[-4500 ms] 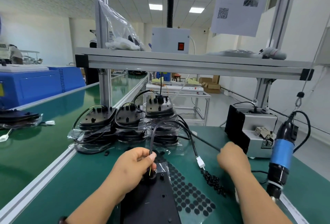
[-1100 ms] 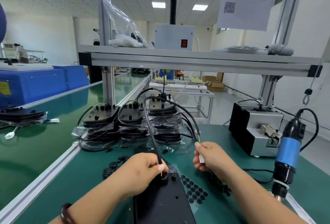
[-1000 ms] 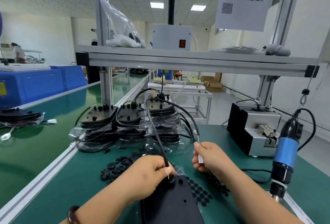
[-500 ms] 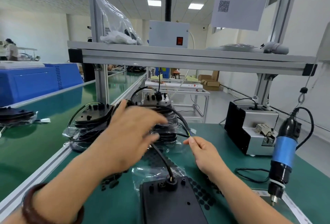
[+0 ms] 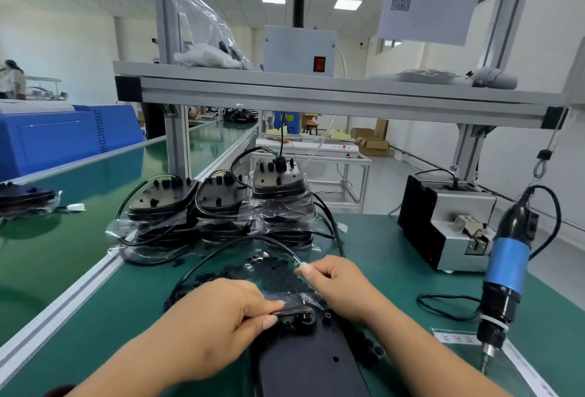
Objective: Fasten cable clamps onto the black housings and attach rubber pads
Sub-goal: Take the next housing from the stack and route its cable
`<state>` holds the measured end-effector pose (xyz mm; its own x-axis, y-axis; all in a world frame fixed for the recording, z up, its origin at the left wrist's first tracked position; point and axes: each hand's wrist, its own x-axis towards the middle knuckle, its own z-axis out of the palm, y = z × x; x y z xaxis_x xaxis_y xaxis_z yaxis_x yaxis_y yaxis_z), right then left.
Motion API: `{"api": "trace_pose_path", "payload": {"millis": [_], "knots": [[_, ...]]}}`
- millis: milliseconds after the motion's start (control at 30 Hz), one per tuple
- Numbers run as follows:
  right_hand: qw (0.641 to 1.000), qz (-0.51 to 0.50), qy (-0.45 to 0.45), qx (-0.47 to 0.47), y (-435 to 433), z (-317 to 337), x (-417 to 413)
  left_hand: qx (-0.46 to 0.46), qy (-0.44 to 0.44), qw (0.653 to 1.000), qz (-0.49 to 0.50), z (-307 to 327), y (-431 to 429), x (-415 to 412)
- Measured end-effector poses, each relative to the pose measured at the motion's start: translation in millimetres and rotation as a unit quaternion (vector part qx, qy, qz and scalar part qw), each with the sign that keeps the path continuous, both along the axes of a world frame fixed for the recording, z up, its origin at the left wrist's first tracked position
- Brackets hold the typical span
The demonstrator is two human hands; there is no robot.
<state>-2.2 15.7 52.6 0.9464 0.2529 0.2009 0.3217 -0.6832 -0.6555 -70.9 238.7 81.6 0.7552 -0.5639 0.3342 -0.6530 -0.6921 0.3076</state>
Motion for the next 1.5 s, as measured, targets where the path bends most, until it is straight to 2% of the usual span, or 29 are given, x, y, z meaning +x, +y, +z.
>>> {"api": "trace_pose_path", "payload": {"millis": [100,200,333,433,567,867,1067,1333,1433,1500], "knots": [[0.996,-0.037,0.046,-0.064,-3.6,10.7,8.8,-0.056,0.003,0.998,-0.012,-5.0,0.4,-2.0],[0.993,-0.047,0.028,-0.109,1.0,23.4,23.0,-0.07,0.012,0.997,-0.016,-4.1,-0.3,-1.2],[0.985,-0.041,-0.001,-0.165,27.0,34.5,47.1,-0.034,0.036,0.999,0.011,0.3,-7.1,-6.5],[0.972,-0.015,0.029,-0.233,40.2,31.0,66.1,-0.001,0.045,0.999,0.029,5.5,-9.4,-12.4],[0.964,0.003,0.058,-0.261,43.3,22.3,81.9,0.021,0.059,0.998,0.031,13.0,-8.6,-17.9],[0.987,0.001,0.056,-0.148,33.2,0.2,90.4,0.017,0.053,0.998,0.032,11.5,-5.8,-16.6],[0.987,0.03,0.065,-0.142,39.1,0.0,91.8,0.035,0.052,0.997,0.032,14.7,-6.5,-17.0],[0.992,0.01,0.001,-0.126,27.3,-3.2,86.4,0.022,0.05,0.998,0.032,9.2,-6.4,-12.6],[0.999,-0.011,0.022,-0.025,16.3,6.4,76.7,-0.022,0.067,0.997,0.015,3.5,-4.3,-5.9],[0.998,-0.002,0.041,0.055,11.9,14.8,64.8,-0.048,0.11,0.993,0.004,2.5,0.4,0.0]]}}
